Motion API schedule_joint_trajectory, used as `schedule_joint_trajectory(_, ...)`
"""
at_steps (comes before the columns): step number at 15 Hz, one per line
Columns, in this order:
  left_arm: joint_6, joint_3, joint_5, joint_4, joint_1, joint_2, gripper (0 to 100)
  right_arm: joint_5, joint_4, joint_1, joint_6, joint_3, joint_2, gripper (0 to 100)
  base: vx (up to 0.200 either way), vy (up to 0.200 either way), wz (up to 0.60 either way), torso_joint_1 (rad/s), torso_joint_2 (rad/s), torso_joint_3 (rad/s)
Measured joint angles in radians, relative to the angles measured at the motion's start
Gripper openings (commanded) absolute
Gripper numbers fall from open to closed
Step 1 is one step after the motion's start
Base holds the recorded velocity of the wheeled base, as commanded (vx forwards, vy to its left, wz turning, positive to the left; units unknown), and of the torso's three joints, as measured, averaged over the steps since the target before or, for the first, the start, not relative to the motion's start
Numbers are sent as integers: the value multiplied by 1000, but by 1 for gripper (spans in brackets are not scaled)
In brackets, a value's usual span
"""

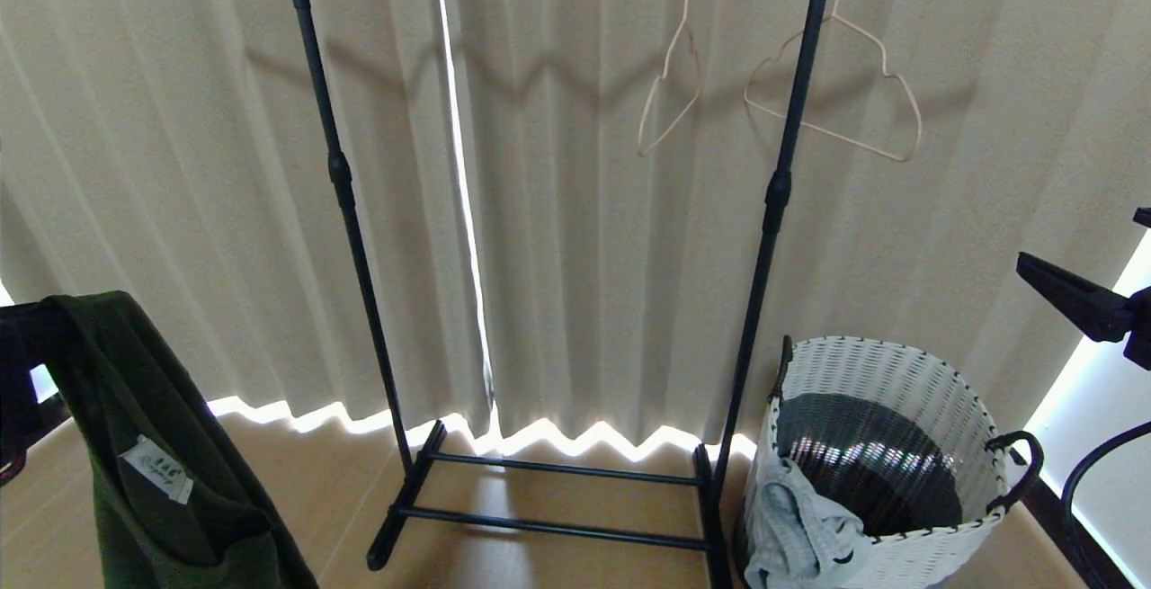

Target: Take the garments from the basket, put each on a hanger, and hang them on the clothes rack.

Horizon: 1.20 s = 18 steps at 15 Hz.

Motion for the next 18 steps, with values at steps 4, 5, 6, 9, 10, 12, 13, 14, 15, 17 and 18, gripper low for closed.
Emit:
schedule_joint_trajectory(4,-4,3,5,-6,-106,-1,0,-3,-3,-42,-34,52,-1,100,0,0,0,0,0,0)
schedule_joint_trajectory(5,-4,3,5,-7,-113,0,0,-3,-3,-45,-34,48,-1,100,0,0,0,0,0,0)
schedule_joint_trajectory(6,-3,5,5,-7,-118,-1,0,-3,-4,-47,-34,45,-1,100,0,0,0,0,0,0)
schedule_joint_trajectory(9,10,17,4,-6,-122,-17,0,-2,-3,-49,-33,45,-4,100,0,0,0,36,-146,-101)
schedule_joint_trajectory(10,14,20,4,-7,-122,-22,0,-2,-3,-49,-33,44,-5,100,0,0,0,90,-290,-246)
schedule_joint_trajectory(12,16,28,3,-33,-122,-27,0,-1,-1,-49,-33,42,-6,100,0,0,0,66,-266,-290)
schedule_joint_trajectory(13,18,35,2,-54,-122,-27,0,-1,-1,-49,-33,42,-5,100,0,0,0,159,-559,-305)
schedule_joint_trajectory(14,30,51,1,-102,-122,-29,0,-1,-3,-49,-33,43,-5,100,0,0,0,198,-549,-281)
schedule_joint_trajectory(15,59,74,1,-126,-122,-34,0,-1,-4,-49,-33,44,-6,100,0,0,0,178,-505,-281)
schedule_joint_trajectory(17,105,111,2,-135,-121,-40,0,0,0,-49,-33,50,-7,100,0,0,0,190,-471,-288)
schedule_joint_trajectory(18,107,117,2,-140,-121,-42,0,0,-1,-49,-33,50,-7,100,0,0,0,188,-476,-286)
